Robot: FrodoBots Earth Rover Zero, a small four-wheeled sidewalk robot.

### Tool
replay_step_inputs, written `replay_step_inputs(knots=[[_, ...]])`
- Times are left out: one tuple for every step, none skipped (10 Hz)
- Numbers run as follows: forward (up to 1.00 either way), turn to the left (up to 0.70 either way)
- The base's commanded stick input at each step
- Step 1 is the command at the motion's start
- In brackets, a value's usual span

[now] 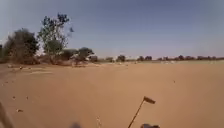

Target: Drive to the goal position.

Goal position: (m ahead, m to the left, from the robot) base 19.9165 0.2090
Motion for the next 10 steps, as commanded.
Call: replay_step_inputs(knots=[[0.70,0.00],[0.70,0.00],[0.70,0.00],[0.70,0.00],[0.70,0.00],[0.64,0.00],[0.55,0.00],[0.50,0.00],[0.50,0.00],[0.50,0.00]])
